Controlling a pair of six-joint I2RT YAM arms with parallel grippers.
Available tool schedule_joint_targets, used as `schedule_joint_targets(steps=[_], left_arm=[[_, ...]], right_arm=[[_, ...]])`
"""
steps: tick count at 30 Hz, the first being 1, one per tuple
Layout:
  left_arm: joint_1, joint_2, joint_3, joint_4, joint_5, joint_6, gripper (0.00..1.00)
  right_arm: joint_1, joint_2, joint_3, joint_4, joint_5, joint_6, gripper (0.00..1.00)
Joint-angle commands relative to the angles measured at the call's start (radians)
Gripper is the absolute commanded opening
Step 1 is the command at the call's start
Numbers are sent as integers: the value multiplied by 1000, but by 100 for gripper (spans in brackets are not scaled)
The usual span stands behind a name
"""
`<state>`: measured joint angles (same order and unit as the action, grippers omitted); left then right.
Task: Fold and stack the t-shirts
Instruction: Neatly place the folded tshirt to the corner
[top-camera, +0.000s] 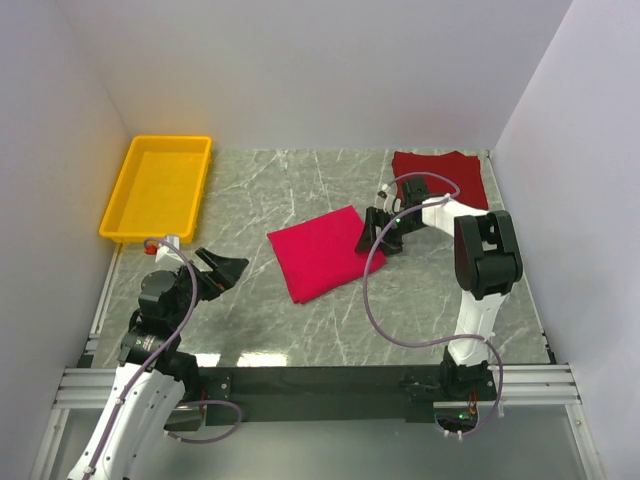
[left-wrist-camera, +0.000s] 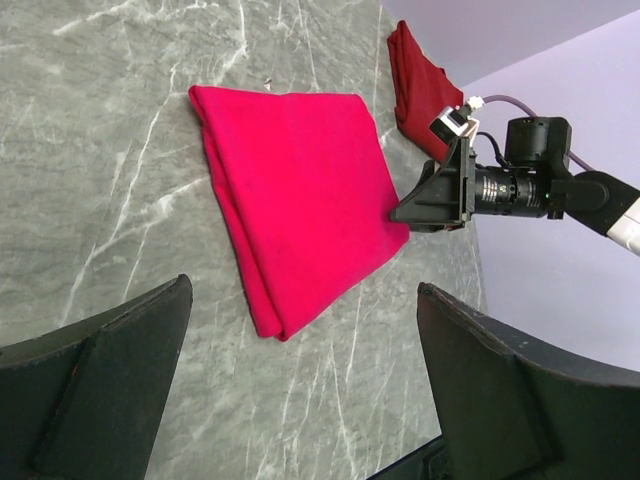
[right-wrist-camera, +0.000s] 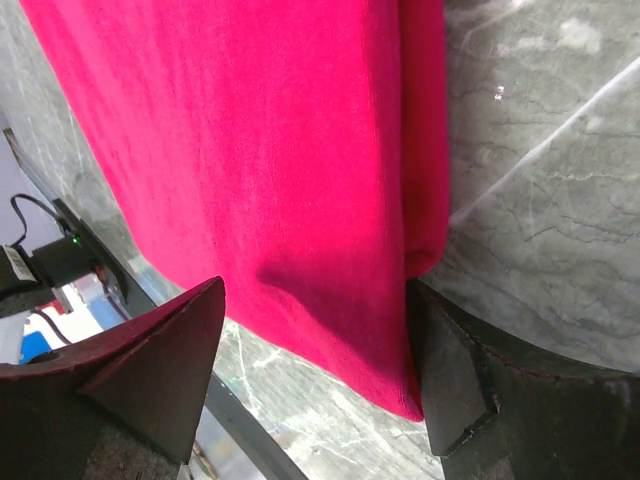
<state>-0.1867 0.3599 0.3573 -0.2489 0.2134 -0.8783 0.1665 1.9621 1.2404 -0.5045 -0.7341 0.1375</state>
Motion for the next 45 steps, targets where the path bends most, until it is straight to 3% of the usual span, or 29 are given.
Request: schedule_joint_targets(steps=[1, 10, 28, 45], left_arm=[[4, -15, 0, 43, 14, -8, 99], [4, -9, 22, 16, 3, 10, 99], [4, 13, 57, 5, 0, 44, 99], [4, 36, 55, 26, 6, 41, 100]], right_arm=[[18, 47, 14, 17, 96, 2, 80], [16, 0, 10, 50, 188, -32, 79], [34, 245, 396, -106, 193, -87, 85], [108, 281, 349, -186, 140, -107, 83]])
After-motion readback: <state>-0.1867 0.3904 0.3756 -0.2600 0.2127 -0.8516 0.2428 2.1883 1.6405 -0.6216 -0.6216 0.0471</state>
